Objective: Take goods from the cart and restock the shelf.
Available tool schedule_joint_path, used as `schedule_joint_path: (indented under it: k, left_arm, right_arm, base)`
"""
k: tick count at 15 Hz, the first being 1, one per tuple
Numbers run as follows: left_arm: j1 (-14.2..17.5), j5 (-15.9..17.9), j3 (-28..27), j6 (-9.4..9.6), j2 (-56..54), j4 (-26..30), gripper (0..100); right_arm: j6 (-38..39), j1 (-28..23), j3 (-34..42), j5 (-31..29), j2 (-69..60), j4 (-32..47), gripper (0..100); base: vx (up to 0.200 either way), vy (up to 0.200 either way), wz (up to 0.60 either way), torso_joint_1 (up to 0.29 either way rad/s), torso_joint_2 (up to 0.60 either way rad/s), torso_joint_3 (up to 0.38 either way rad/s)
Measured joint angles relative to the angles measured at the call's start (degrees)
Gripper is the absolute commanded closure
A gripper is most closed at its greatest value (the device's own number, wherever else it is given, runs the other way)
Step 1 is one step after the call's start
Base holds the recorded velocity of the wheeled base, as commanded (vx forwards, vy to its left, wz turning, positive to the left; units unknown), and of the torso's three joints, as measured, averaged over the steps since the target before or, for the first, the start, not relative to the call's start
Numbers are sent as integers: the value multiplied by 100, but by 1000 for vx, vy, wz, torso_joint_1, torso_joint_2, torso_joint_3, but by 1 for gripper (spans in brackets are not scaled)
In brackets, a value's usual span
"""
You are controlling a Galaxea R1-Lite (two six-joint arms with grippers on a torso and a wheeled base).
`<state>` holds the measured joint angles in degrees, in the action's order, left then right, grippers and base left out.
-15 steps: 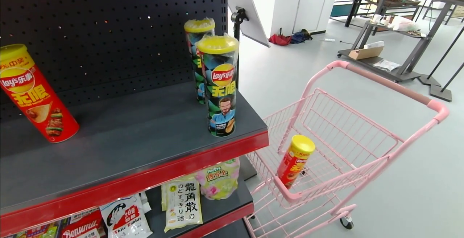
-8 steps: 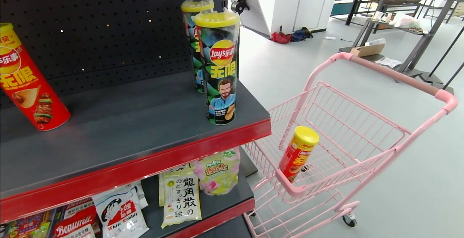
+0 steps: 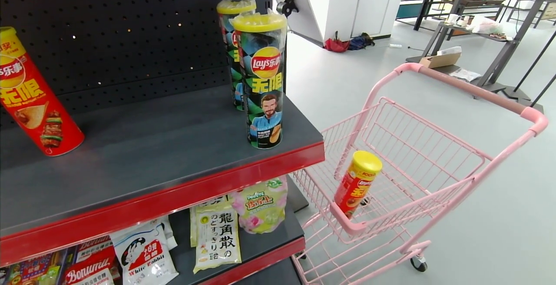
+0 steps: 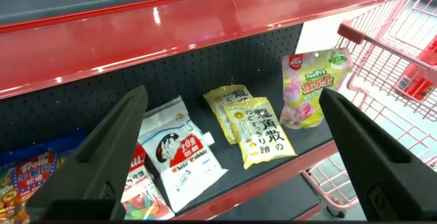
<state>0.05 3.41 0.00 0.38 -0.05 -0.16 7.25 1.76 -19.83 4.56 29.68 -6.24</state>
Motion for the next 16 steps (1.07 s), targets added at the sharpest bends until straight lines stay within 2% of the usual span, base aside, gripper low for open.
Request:
schedule_joint_path:
  k: [5,8,11,16]
  left_arm:
    - [2,2,0,6,0,0,0]
    - [2,2,0,16,0,-2,0]
    - [2,2,0,11,0,-2,0]
    - [2,0,0,16,0,-2,0]
  right_arm:
    - [163,212,-139,967,4518,-3357,0]
    - [29,362,-260,1329,6424,-4664,0]
    - [-4,653,-601,1432,7467,-4886,0]
    - [-15,922,-1258,1356,8432,-4910,0]
  base:
    - [0,0,0,0,0,0]
    - [0,0,0,0,0,0]
    - [0,0,0,0,0,0]
    - [0,0,0,0,0,0]
